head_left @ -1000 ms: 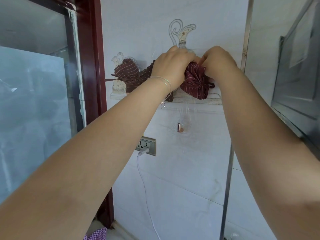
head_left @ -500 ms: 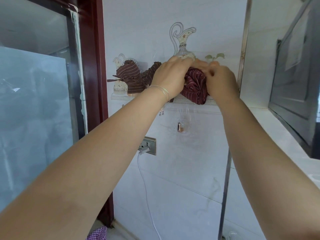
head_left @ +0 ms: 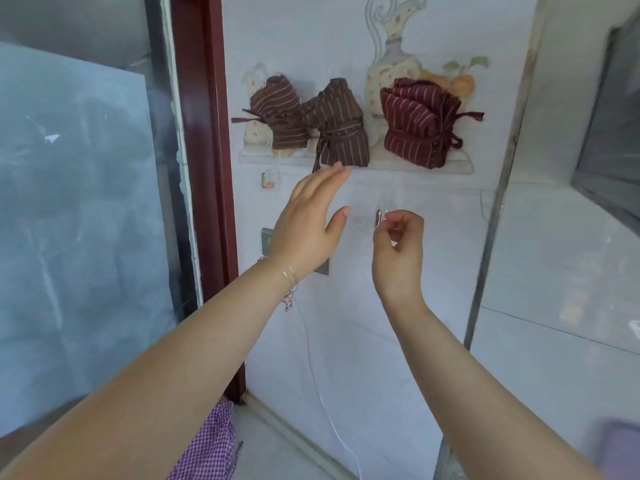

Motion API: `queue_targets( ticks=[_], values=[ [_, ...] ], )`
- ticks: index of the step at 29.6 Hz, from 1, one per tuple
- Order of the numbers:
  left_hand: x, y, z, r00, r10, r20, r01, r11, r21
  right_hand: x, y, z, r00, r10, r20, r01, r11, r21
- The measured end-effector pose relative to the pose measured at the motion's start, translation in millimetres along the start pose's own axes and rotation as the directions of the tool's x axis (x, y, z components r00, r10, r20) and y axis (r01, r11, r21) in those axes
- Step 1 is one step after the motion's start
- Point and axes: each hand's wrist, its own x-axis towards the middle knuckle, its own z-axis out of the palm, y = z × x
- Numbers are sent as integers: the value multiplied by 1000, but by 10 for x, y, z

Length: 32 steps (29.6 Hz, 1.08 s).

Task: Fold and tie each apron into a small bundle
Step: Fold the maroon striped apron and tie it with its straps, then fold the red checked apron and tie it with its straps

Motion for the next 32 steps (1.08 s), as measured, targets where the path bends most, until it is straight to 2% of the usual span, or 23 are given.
queue_targets(
  ticks=[2, 3, 5, 7, 8, 11, 12, 13, 14, 16, 19, 22, 24, 27, 30, 32],
  values=[
    [-506, -236, -40, 985, -140, 97, 141, 990, 4, -288, 146, 135, 966, 122, 226, -111, 992, -58],
    [-714, -340, -51, 969, -206, 137, 207, 978, 7, -392, 202, 188, 919, 193, 344, -166, 980, -108],
    [-1296, -598, -138, 883, -416, 219, 422, 906, 24, -750, 397, 380, 715, 377, 588, -268, 926, -267],
    [-1803, -811, -238, 758, -586, 286, 601, 798, 43, -1094, 594, 563, 485, 498, 719, -290, 867, -404],
    [-2072, -897, -296, 694, -646, 319, 663, 746, 69, -1287, 692, 645, 400, 532, 747, -308, 845, -437],
    [-2935, -1129, -488, 495, -764, 414, 758, 613, 224, -1966, 1115, 821, 210, 607, 767, -302, 786, -539],
    [-3315, -1193, -600, 404, -807, 430, 779, 550, 301, -2285, 1280, 893, 108, 620, 777, -264, 771, -579],
    [-3581, -1245, -653, 321, -833, 450, 793, 496, 352, -2508, 1463, 912, 38, 646, 763, -171, 756, -632],
    [-4005, -1263, -818, 212, -867, 452, 810, 414, 416, -2899, 1616, 989, -64, 677, 733, -80, 729, -680],
    [-4553, -1212, -929, 47, -880, 472, 824, 302, 480, -3384, 1896, 905, -145, 707, 692, 101, 706, -701],
    [-5231, -1117, -1084, -163, -854, 493, 793, 184, 580, -3939, 2045, 761, -210, 782, 587, 342, 621, -705],
    [-5722, -1021, -1205, -323, -779, 537, 759, 125, 639, -4379, 2032, 618, -338, 752, 565, 638, 625, -450],
    [-5914, -970, -1250, -392, -740, 546, 740, 98, 665, -4567, 2051, 555, -343, 759, 553, 737, 583, -343],
    [-6031, -880, -1336, -407, -717, 566, 778, 53, 626, -4716, 2052, 525, -209, 764, 611, 744, 530, -408],
    [-6065, -820, -1407, -377, -669, 641, 860, 5, 510, -4729, 1996, 642, -53, 686, 726, 628, 588, -510],
    [-6031, -783, -1435, -368, -600, 710, 879, 25, 476, -4705, 1845, 905, 13, 637, 771, 437, 690, -577]
  ],
)
